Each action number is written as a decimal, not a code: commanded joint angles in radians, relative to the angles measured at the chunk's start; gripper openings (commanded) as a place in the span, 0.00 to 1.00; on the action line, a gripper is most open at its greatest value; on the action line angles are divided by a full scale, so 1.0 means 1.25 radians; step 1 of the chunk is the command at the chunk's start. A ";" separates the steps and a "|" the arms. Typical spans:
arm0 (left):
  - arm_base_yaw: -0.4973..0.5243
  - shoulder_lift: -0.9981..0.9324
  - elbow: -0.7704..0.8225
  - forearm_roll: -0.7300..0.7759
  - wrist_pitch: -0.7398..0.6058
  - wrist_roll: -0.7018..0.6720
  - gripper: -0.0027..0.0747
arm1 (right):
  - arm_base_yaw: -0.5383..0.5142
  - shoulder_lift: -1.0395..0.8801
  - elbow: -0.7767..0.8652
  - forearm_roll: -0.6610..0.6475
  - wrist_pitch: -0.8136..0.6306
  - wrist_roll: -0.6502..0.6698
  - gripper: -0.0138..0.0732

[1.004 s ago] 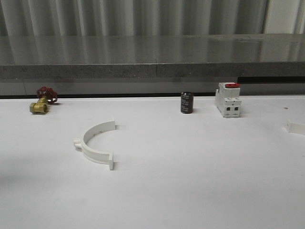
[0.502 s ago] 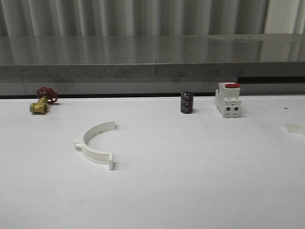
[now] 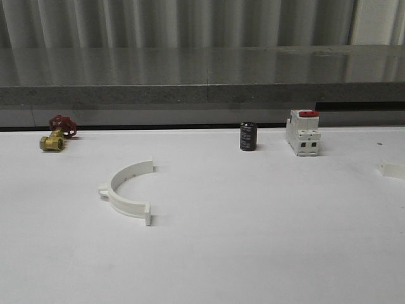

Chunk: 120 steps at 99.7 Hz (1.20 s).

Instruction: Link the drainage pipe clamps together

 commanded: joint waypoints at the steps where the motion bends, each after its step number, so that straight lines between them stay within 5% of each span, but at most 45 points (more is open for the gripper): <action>1: 0.004 -0.057 -0.004 -0.015 -0.065 0.002 0.01 | 0.000 -0.016 -0.017 -0.001 -0.061 -0.007 0.08; 30: 0.004 -0.190 0.032 0.001 -0.064 0.002 0.01 | 0.000 0.038 -0.119 0.015 0.071 -0.007 0.08; 69: 0.004 -0.194 0.032 0.001 -0.065 0.002 0.01 | 0.000 0.434 -0.398 0.015 0.366 -0.007 0.09; 81: 0.004 -0.194 0.032 0.001 -0.065 0.002 0.01 | 0.000 0.577 -0.484 0.015 0.456 -0.007 0.25; 100: 0.004 -0.194 0.032 0.001 -0.065 0.002 0.01 | 0.000 0.763 -0.605 0.015 0.562 -0.007 0.70; 120: 0.004 -0.194 0.032 0.001 -0.065 0.002 0.01 | -0.012 0.918 -0.695 0.016 0.581 0.006 0.71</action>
